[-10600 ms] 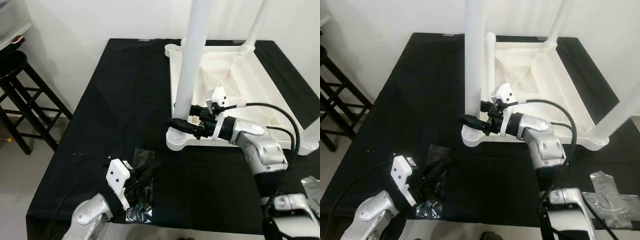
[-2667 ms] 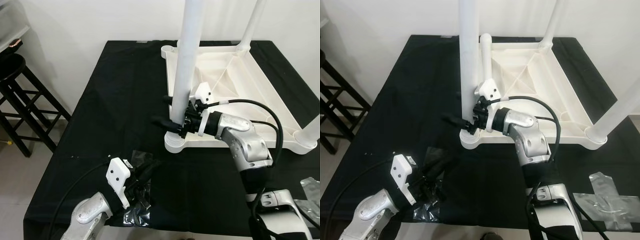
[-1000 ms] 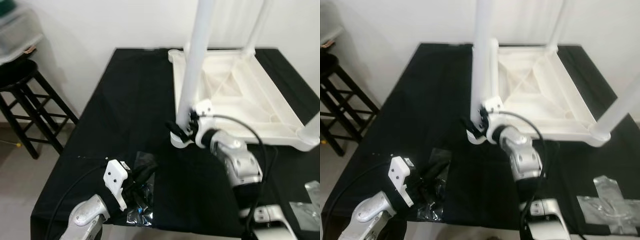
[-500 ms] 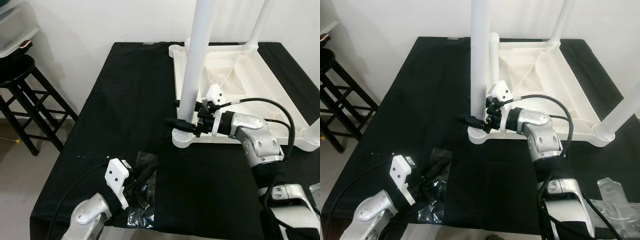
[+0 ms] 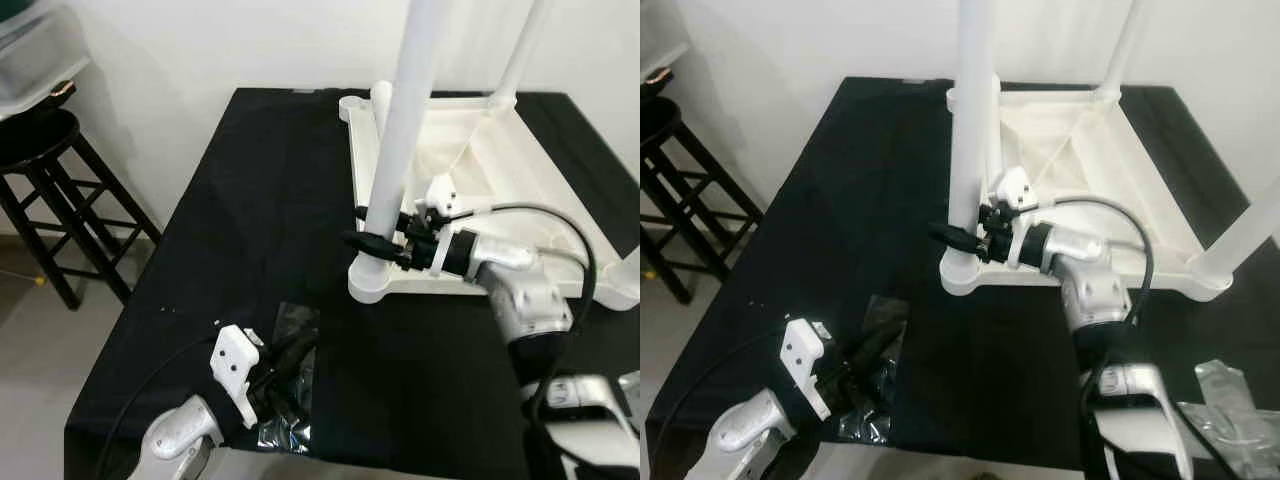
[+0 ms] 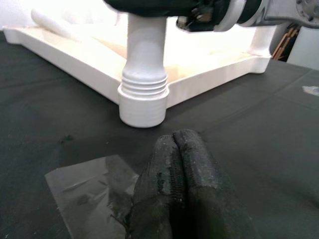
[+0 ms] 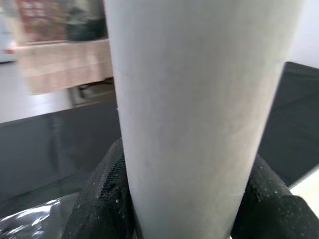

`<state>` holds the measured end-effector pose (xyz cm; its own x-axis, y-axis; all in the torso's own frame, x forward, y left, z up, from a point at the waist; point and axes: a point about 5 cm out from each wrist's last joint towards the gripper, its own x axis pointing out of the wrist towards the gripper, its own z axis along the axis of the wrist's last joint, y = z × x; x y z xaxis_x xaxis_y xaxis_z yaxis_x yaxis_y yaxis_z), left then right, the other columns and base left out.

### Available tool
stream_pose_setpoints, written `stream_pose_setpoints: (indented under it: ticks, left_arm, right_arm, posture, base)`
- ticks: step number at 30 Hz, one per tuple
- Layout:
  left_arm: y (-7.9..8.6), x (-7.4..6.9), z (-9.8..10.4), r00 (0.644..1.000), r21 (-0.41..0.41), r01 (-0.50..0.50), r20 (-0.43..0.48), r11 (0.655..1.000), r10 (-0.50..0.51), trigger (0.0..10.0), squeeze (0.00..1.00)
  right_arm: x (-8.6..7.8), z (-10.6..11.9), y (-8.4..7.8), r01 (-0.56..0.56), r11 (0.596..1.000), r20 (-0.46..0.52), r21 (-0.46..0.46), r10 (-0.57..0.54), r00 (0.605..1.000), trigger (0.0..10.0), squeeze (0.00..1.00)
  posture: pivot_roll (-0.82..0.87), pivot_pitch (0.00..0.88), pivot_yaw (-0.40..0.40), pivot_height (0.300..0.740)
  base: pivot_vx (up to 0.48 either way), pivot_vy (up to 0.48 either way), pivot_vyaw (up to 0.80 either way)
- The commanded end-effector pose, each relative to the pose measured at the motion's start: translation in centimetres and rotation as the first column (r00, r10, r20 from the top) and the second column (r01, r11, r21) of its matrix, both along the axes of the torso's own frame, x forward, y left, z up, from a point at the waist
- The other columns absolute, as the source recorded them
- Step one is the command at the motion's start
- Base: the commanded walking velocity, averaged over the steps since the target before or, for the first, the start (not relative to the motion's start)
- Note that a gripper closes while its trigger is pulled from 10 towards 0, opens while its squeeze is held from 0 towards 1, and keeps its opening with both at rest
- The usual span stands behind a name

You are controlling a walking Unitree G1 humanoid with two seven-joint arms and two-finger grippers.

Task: Building children table

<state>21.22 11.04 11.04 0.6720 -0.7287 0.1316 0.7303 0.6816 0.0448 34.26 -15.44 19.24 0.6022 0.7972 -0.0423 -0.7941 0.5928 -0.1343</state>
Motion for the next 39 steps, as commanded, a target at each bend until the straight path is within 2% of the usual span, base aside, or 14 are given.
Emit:
stream_pose_setpoints:
  ticks: [1,2,4,5,16,17,18,19,23,24,30,31,38,39]
  left_arm:
    - [0.0,-0.3,-0.4,1.000,0.017,0.004,-0.008,1.000,-0.004,10.0,0.00]
    - [0.1,-0.4,-0.5,1.000,0.019,0.003,-0.009,1.000,-0.003,10.0,0.00]
    - [0.1,-0.4,-0.5,1.000,0.019,0.003,-0.009,1.000,-0.003,10.0,0.00]
    - [0.2,-0.5,-0.5,1.000,0.021,0.002,-0.010,1.000,-0.002,10.0,0.00]
    - [0.7,-0.5,-1.1,1.000,0.040,-0.014,-0.018,0.999,0.015,10.0,0.00]
    - [0.8,-0.5,-1.1,1.000,0.039,-0.018,-0.017,0.999,0.019,10.0,0.00]
    - [0.8,-0.5,-1.1,1.000,0.039,-0.018,-0.017,0.999,0.019,10.0,0.00]
    - [0.8,-0.5,-1.1,1.000,0.038,-0.017,-0.018,0.999,0.018,10.0,0.00]
    - [0.8,-0.4,-1.1,1.000,0.037,-0.012,-0.019,0.999,0.012,10.0,0.00]
    - [0.8,-0.4,-1.1,1.000,0.037,-0.010,-0.019,0.999,0.010,10.0,0.00]
    - [0.6,-0.3,-1.2,1.000,0.034,-0.009,-0.019,0.999,0.009,10.0,0.00]
    - [0.6,-0.3,-1.4,1.000,0.032,-0.012,-0.020,0.999,0.013,10.0,0.00]
    - [0.5,-0.4,-1.5,1.000,0.030,-0.015,-0.018,0.999,0.016,10.0,0.00]
    - [0.4,-0.4,-1.6,1.000,0.030,-0.016,-0.017,0.999,0.017,10.0,0.00]
  right_arm:
    - [-0.3,-3.4,0.1,0.244,0.968,-0.084,-0.053,-0.248,0.965,0.0,0.00]
    - [-1.9,-6.0,1.5,0.396,0.917,-0.144,-0.056,-0.400,0.905,0.0,0.00]
    - [-1.9,-6.0,1.5,0.396,0.917,-0.144,-0.056,-0.400,0.905,0.0,0.00]
    - [-3.7,-7.9,3.2,0.475,0.878,-0.173,-0.061,-0.478,0.861,0.0,0.00]
    - [-3.9,-7.8,5.1,0.434,0.896,-0.132,-0.092,-0.443,0.887,0.0,0.00]
    - [-3.9,-7.7,5.0,0.420,0.905,-0.156,-0.066,-0.425,0.891,10.0,0.00]
    - [-3.9,-7.7,5.0,0.420,0.905,-0.156,-0.066,-0.425,0.891,10.0,0.00]
    - [-4.0,-7.2,5.2,0.355,0.934,-0.166,-0.039,-0.356,0.920,10.0,1.00]
    - [-3.8,-5.7,5.1,0.229,0.973,-0.133,-0.009,-0.228,0.965,10.0,0.99]
    - [-3.4,-4.7,4.6,0.144,0.989,-0.112,0.013,-0.142,0.984,10.0,0.00]
    - [-2.7,-3.1,3.1,0.012,1.000,-0.064,0.001,-0.012,0.998,10.0,0.00]
    - [-1.6,-1.9,1.4,-0.122,0.991,-0.054,-0.050,0.119,0.991,10.0,0.00]
    - [-0.2,-1.1,0.2,-0.215,0.975,-0.097,-0.056,0.209,0.973,10.0,0.00]
    - [0.0,-1.1,0.1,-0.224,0.973,-0.113,-0.046,0.218,0.969,6.3,0.00]
  posture:
    - [0.01,0.068,-0.017,0.740]
    - [0.00,0.072,-0.007,0.740]
    - [0.00,0.072,-0.007,0.740]
    - [0.01,0.072,-0.002,0.740]
    - [0.01,0.047,0.012,0.740]
    - [0.00,0.051,0.016,0.740]
    - [0.00,0.051,0.016,0.740]
    - [0.00,0.055,0.022,0.740]
    - [0.00,0.057,0.025,0.740]
    - [0.00,0.060,0.024,0.740]
    - [0.00,0.062,0.020,0.740]
    - [0.00,0.063,0.016,0.740]
    - [0.01,0.066,0.011,0.740]
    - [0.02,0.068,0.012,0.740]
  base:
    - [0.000,0.000,0.00]
    - [0.000,0.000,0.00]
    - [0.000,0.000,0.00]
    - [0.000,0.000,0.00]
    - [0.000,0.000,0.00]
    - [0.000,0.000,0.00]
    - [0.000,0.000,0.00]
    - [0.000,0.000,0.00]
    - [0.000,0.000,0.00]
    - [0.000,0.000,0.00]
    - [0.000,0.000,0.00]
    - [0.000,0.000,0.00]
    - [0.000,0.000,0.00]
    - [0.000,0.000,0.00]
